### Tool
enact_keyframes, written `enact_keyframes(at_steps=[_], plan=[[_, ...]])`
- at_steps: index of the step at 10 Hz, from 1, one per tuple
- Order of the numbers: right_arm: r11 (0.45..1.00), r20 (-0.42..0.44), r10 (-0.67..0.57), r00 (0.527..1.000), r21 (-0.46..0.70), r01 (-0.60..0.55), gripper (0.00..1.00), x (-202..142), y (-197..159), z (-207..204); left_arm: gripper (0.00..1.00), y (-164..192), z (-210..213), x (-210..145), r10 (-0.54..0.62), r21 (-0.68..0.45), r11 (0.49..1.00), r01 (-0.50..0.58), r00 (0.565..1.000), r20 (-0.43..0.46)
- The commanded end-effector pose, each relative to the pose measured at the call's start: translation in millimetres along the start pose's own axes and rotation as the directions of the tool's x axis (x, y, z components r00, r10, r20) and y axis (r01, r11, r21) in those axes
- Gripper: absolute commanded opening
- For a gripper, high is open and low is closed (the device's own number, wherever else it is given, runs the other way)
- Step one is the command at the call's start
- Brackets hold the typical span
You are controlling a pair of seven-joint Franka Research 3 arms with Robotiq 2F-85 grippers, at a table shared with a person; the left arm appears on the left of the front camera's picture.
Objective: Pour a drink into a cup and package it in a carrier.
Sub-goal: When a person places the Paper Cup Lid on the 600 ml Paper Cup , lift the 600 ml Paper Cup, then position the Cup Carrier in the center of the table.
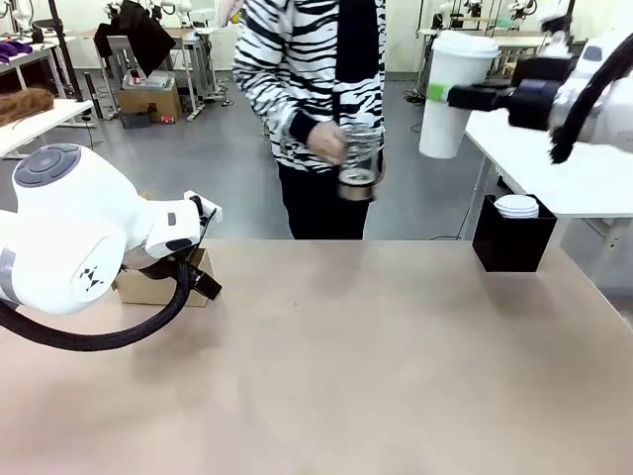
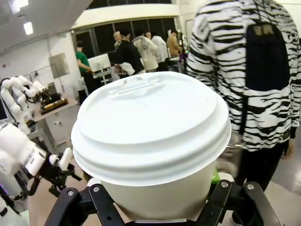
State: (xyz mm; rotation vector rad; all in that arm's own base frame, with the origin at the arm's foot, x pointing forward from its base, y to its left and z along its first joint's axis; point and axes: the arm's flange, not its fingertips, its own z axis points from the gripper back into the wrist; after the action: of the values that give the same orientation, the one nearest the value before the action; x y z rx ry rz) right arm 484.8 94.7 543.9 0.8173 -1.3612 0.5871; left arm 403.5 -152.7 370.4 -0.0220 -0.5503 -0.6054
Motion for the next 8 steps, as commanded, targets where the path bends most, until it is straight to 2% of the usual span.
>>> enact_keyframes(at_steps=[1,3,4,8], plan=[[1.0,-0.049,-0.022,0.999,-0.013,0.022,0.8,9.3,13.9,13.6,1.0,0.7,0.3,-0.5,0.002,-0.002,1.0,-0.002,1.0,0.001],[0.999,-0.026,-0.029,0.999,-0.047,0.027,0.8,6.6,12.3,8.8,1.0,0.7,0.3,-0.5,0.002,-0.002,1.0,-0.002,1.0,0.001],[1.0,-0.018,0.0,1.0,-0.01,-0.001,0.8,14.2,14.4,14.6,1.0,0.7,0.3,-0.5,0.002,-0.002,1.0,-0.002,1.0,0.001],[1.0,-0.018,0.0,1.0,-0.01,-0.001,0.8,14.2,14.4,14.6,1.0,0.7,0.3,-0.5,0.002,-0.002,1.0,-0.002,1.0,0.001]])
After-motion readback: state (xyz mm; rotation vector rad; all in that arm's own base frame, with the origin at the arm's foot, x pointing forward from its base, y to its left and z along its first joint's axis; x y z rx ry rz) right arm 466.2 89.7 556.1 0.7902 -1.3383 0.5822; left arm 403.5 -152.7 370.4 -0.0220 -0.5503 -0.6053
